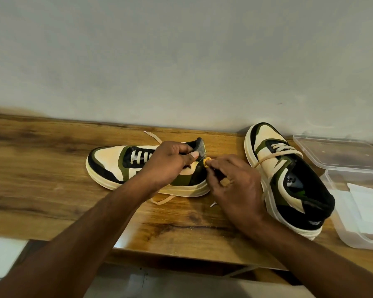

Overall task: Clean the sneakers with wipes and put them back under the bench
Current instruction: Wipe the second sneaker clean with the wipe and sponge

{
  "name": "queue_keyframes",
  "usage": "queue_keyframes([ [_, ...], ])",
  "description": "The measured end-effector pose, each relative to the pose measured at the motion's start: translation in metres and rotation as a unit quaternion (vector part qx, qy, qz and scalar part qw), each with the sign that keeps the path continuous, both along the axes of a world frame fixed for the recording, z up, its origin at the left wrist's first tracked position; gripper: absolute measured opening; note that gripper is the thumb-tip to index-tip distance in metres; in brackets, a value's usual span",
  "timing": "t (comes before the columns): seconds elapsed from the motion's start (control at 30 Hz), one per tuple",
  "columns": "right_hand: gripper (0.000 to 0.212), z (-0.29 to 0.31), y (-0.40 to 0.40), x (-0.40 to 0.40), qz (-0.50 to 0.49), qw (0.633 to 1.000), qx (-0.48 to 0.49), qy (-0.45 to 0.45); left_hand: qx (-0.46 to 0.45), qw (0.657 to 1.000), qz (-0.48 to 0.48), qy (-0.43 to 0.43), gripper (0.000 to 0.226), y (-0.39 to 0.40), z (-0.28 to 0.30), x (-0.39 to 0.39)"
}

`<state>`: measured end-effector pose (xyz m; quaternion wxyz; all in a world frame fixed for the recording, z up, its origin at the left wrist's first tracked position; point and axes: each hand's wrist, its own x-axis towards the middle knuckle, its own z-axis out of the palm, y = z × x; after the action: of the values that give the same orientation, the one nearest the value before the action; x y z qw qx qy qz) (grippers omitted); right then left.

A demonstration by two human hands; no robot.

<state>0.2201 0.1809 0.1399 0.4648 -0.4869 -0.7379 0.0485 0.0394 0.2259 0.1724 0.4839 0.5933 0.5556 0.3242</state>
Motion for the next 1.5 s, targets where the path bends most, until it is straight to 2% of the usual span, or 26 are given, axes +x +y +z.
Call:
queue_keyframes([
  [0.13, 0.023, -0.001, -0.008, -0.006, 0.078, 0.992, 0.043, -0.086, -0.013, 1.000, -0.011, -0.026, 0.023, -0.002, 0.006, -0.001],
  [0.2, 0.021, -0.001, -0.004, -0.007, 0.087, 0.990, 0.044, -0.102, -0.016, 0.999, -0.013, -0.037, 0.031, -0.003, 0.009, -0.001],
  [0.37, 0.022, 0.014, 0.021, 0.005, 0.008, 0.999, 0.037, 0.033, -0.008, 1.000, -0.014, -0.013, 0.036, -0.004, 0.007, -0.003],
  [0.43, 0.023, 0.012, 0.013, -0.002, 0.016, 0.999, 0.040, -0.009, -0.009, 1.000, -0.011, -0.019, 0.035, -0.004, 0.006, -0.003],
  [0.53, 0.022, 0.002, -0.005, -0.010, 0.087, 0.989, 0.042, -0.113, -0.023, 0.999, -0.022, -0.037, 0.040, -0.005, 0.010, -0.002],
  [0.6, 0.022, 0.003, -0.001, -0.006, 0.104, 0.983, 0.044, -0.145, -0.024, 0.999, -0.028, -0.038, 0.041, -0.006, 0.012, -0.002],
  [0.73, 0.022, 0.010, 0.017, 0.002, 0.056, 0.995, 0.041, -0.070, -0.018, 0.999, -0.019, -0.036, 0.038, -0.005, 0.012, -0.003],
  [0.87, 0.022, 0.012, 0.015, -0.001, 0.044, 0.997, 0.045, -0.044, -0.005, 1.000, -0.007, -0.028, 0.037, -0.004, 0.011, -0.002],
  [1.03, 0.021, 0.009, -0.007, -0.012, 0.104, 0.981, 0.034, -0.162, -0.020, 0.999, -0.019, -0.024, 0.045, -0.006, 0.014, 0.000],
  [1.1, 0.022, 0.013, 0.002, -0.010, 0.088, 0.988, 0.028, -0.124, -0.020, 0.999, -0.013, -0.034, 0.042, -0.008, 0.018, 0.001],
  [1.2, 0.022, 0.022, 0.017, -0.004, 0.030, 0.999, 0.022, 0.023, -0.021, 1.000, 0.000, -0.019, 0.039, -0.009, 0.018, 0.001],
  [1.27, 0.021, 0.024, 0.018, -0.011, 0.018, 0.998, 0.016, 0.054, -0.023, 0.999, 0.019, -0.013, 0.036, -0.009, 0.018, -0.005],
  [1.33, 0.023, 0.022, 0.012, -0.015, 0.028, 0.999, 0.025, 0.019, -0.021, 1.000, 0.018, 0.003, 0.042, -0.007, 0.015, -0.008],
  [1.43, 0.026, 0.011, -0.003, -0.019, 0.072, 0.994, 0.018, -0.082, -0.022, 1.000, -0.002, -0.015, 0.049, -0.008, 0.015, -0.005],
  [1.5, 0.026, 0.011, -0.004, -0.016, 0.086, 0.989, 0.022, -0.118, -0.024, 0.999, -0.005, -0.024, 0.049, -0.008, 0.015, -0.003],
])
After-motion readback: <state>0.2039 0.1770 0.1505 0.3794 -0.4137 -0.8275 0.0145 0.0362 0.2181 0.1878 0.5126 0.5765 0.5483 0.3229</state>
